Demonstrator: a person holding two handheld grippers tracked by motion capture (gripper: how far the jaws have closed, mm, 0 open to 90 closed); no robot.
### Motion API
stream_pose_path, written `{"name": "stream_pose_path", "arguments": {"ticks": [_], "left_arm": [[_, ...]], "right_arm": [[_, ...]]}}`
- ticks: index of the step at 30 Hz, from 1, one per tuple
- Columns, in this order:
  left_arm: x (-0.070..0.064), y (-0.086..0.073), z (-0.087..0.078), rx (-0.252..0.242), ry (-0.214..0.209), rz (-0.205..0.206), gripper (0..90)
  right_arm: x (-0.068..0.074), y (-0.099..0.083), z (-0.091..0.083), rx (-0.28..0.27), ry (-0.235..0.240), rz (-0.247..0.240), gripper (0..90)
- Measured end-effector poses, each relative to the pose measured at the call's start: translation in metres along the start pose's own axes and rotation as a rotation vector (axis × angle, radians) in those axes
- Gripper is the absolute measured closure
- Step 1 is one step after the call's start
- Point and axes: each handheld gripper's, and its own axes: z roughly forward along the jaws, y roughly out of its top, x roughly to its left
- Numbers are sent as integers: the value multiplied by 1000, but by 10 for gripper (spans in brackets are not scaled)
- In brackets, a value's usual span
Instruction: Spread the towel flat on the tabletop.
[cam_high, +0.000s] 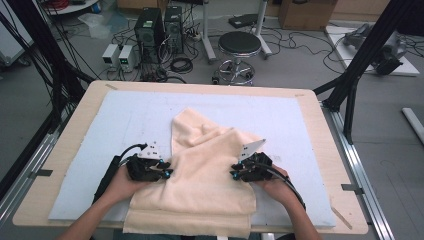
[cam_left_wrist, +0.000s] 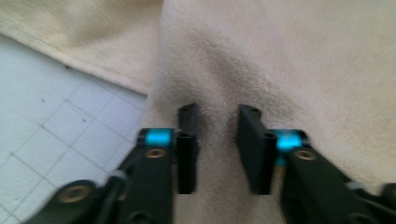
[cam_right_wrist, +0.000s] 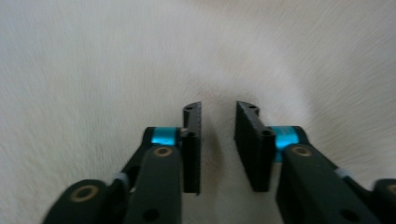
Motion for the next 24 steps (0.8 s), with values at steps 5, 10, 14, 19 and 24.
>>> {"name": "stream_pose_path", "arguments": {"ticks": [5, 10, 14, 19, 24], "left_arm": [[-14, -4, -20, -28, 7, 43, 843], [-32, -11, -45, -68, -1, 39, 853], [-53, -14, -55, -65, -26, 58, 855], [-79, -14, -68, -71, -125, 76, 829], [-71, -1, -72, -104, -100, 95, 684]], "right_arm": [[8, -7, -10, 12, 47, -23, 879], [29, -14, -24, -3, 51, -61, 879], [44, -20, -38, -51, 61, -58, 879], [62, -29, -52, -81, 93, -60, 874], [59, -27, -67, -119, 57, -47, 775]]}}
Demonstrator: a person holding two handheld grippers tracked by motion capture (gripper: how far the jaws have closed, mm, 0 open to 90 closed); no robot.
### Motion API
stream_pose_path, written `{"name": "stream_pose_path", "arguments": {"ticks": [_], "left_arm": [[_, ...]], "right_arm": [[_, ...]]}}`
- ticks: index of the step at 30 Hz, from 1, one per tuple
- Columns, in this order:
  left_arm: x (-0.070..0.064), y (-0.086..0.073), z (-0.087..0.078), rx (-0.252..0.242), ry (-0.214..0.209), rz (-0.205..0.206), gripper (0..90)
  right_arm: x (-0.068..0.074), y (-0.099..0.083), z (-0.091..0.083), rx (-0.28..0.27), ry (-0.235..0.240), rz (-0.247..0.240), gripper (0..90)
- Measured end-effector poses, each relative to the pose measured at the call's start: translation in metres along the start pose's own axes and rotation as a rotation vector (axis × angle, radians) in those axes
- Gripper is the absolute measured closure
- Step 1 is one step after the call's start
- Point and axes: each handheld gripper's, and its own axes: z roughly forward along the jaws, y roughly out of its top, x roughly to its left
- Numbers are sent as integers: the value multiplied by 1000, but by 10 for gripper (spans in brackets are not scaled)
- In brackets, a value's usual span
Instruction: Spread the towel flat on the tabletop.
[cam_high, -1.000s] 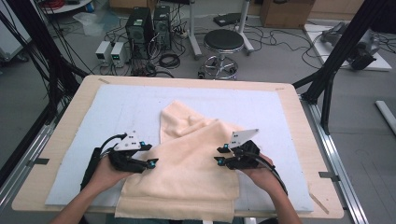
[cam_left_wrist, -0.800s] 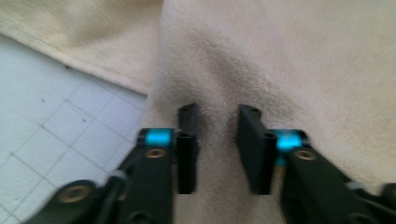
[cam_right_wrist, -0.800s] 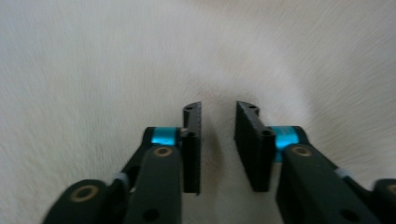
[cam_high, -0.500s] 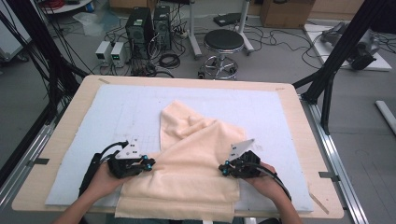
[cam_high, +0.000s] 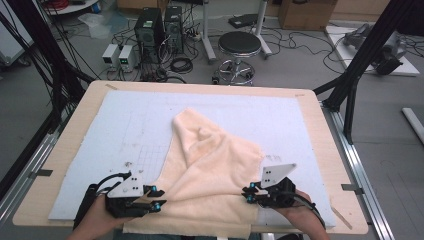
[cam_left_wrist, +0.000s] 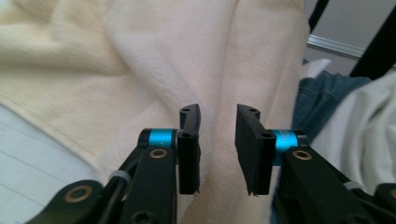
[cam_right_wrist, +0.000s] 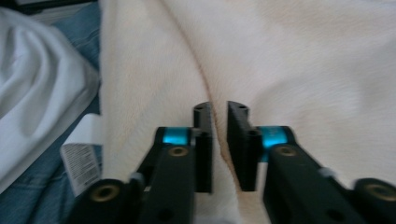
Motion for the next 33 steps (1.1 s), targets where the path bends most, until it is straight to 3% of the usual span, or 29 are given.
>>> {"name": "stream_pose_path", "arguments": {"ticks": [3, 5, 7, 10, 12, 14, 17, 20, 25, 29, 33], "left_arm": [[21, 7, 6, -44, 56, -5, 649], [38, 10, 15, -69, 83, -38, 649], [55, 9, 27, -49, 119, -40, 648], [79, 4, 48, -26, 138, -76, 559], [94, -1, 59, -19, 94, -120, 503], [103, -6, 68, 11, 91, -141, 503], [106, -12, 79, 83, 48, -158, 561], [99, -9, 80, 96, 74, -124, 632], [95, -7, 77, 126, 105, -108, 835], [91, -7, 70, 152, 149, -91, 858], [87, -16, 47, 132, 190, -106, 860]], "right_arm": [[-11, 5, -5, -37, -46, 16, 722], [-21, 7, -4, -38, -98, 29, 696], [-34, 6, 1, -41, -129, 56, 693], [-52, 1, 13, -29, -168, 89, 665], [-63, -2, 21, -30, -170, 128, 631], [-72, -4, 26, -30, -168, 160, 631], [-80, -7, 33, -6, -172, 178, 632], [-80, -8, 41, 37, -164, 182, 648], [-79, -7, 44, 42, -185, 150, 756], [-77, -3, 42, 46, -194, 135, 840], [-72, 4, 39, 27, -190, 104, 849]]}}
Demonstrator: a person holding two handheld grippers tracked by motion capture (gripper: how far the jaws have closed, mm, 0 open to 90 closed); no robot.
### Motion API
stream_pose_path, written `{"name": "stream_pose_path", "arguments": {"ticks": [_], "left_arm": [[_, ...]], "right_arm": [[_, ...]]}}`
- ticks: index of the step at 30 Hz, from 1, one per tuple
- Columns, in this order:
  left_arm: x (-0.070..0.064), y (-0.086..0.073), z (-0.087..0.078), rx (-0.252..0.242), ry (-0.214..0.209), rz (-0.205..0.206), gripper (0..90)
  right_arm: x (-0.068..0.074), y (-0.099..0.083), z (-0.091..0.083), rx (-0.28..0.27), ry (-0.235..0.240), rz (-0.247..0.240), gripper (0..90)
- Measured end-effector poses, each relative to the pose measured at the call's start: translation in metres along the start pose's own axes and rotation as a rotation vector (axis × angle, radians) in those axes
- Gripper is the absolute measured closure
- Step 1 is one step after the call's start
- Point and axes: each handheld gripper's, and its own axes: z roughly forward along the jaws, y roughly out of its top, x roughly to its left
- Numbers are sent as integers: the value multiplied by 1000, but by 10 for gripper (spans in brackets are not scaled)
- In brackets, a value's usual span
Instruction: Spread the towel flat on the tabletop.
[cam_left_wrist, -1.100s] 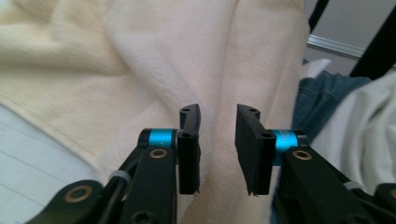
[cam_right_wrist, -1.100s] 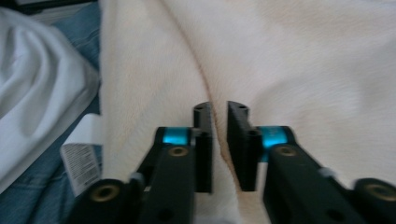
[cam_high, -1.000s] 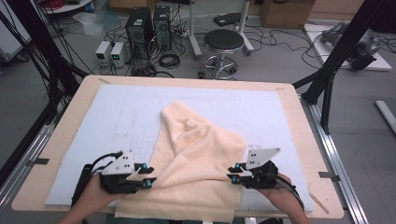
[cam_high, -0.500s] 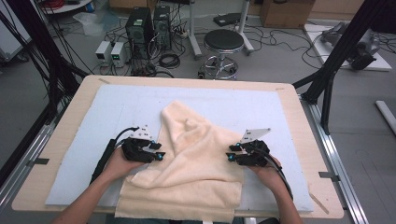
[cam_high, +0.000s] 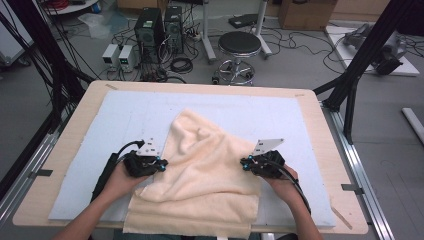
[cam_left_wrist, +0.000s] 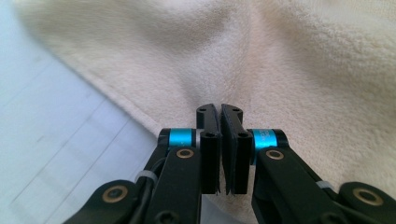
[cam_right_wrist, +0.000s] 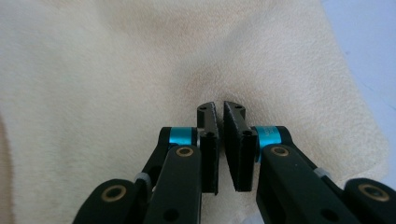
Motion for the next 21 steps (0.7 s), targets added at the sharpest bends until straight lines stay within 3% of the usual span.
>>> {"name": "stream_pose_path", "arguments": {"ticks": [4, 8, 13, 15, 18, 21], "left_arm": [[-3, -16, -25, -19, 11, -12, 860], [-17, -25, -46, -40, -1, 5, 860], [-39, -32, -61, -66, -38, 17, 859], [-43, -33, -63, -71, -55, 25, 856], [-39, -27, -63, -90, -54, 19, 793], [-27, -14, -61, -123, -39, 6, 687]], "right_arm": [[12, 6, 0, 8, 27, -42, 851], [28, 11, -5, -5, 67, -78, 851], [49, 10, -11, 14, 138, -106, 841], [55, 10, -15, 15, 153, -116, 792], [53, 13, -26, -10, 141, -106, 735], [39, 20, -37, -46, 112, -84, 704]]}}
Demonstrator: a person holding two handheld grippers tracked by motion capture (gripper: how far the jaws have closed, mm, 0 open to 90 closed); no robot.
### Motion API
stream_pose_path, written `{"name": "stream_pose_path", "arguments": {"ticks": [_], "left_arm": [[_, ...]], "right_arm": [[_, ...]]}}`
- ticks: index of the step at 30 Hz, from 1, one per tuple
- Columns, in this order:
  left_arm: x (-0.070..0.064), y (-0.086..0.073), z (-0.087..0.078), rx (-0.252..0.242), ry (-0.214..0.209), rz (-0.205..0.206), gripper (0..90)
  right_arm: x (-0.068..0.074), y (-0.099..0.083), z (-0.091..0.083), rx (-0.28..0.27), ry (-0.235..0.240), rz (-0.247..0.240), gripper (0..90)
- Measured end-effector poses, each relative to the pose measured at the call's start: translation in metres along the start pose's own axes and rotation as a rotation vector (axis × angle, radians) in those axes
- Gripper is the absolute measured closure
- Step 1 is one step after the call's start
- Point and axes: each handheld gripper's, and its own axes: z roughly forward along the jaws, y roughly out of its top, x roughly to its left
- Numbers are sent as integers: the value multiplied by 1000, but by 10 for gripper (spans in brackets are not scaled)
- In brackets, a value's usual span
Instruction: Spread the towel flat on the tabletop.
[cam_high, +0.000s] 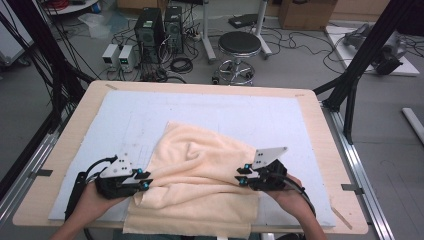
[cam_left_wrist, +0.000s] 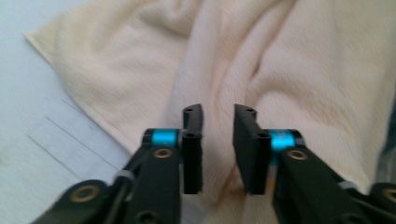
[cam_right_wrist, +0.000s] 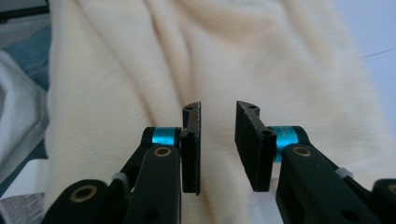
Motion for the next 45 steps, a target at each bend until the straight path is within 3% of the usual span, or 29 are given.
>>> {"name": "stream_pose_path", "arguments": {"ticks": [3, 6, 9, 11, 14, 16, 19, 21, 27, 29, 33, 37, 40, 41, 43, 45], "left_arm": [[16, 14, 10, -25, 21, -10, 627], [34, 24, 27, -63, 54, -55, 568], [44, 29, 42, -65, 98, -65, 509], [53, 31, 52, -70, 84, -99, 518], [69, 34, 66, -34, 75, -173, 547], [76, 38, 73, -4, 94, -177, 542], [85, 41, 82, -20, 127, -167, 529], [91, 40, 89, -4, 135, -181, 518], [97, 27, 111, 137, 115, -193, 544], [96, 27, 110, 133, 119, -187, 591], [94, 28, 110, 138, 119, -175, 778], [90, 30, 108, 151, 153, -154, 844], [89, 27, 95, 127, 171, -158, 849], [89, 25, 89, 101, 172, -178, 849], [92, 21, 81, 85, 129, -200, 847], [94, 18, 78, 75, 130, -216, 805]], "right_arm": [[-19, 4, -6, -21, -49, 34, 682], [-40, 1, -2, -26, -96, 83, 654], [-57, -3, 4, -27, -126, 119, 635], [-65, -6, 5, -31, -146, 143, 626], [-79, -10, 7, -32, -177, 186, 610], [-87, -14, 9, -38, -194, 215, 600], [-96, -21, 15, -7, -203, 243, 586], [-101, -24, 20, 15, -203, 259, 581], [-108, -32, 38, 96, -185, 272, 578], [-107, -33, 44, 125, -162, 278, 612], [-108, -31, 44, 117, -98, 268, 828], [-110, -20, 48, 154, -150, 218, 842], [-114, -10, 49, 156, -184, 195, 844], [-114, -7, 48, 135, -202, 186, 844], [-118, -3, 46, 99, -192, 189, 837], [-119, -5, 50, 101, -187, 194, 758]]}}
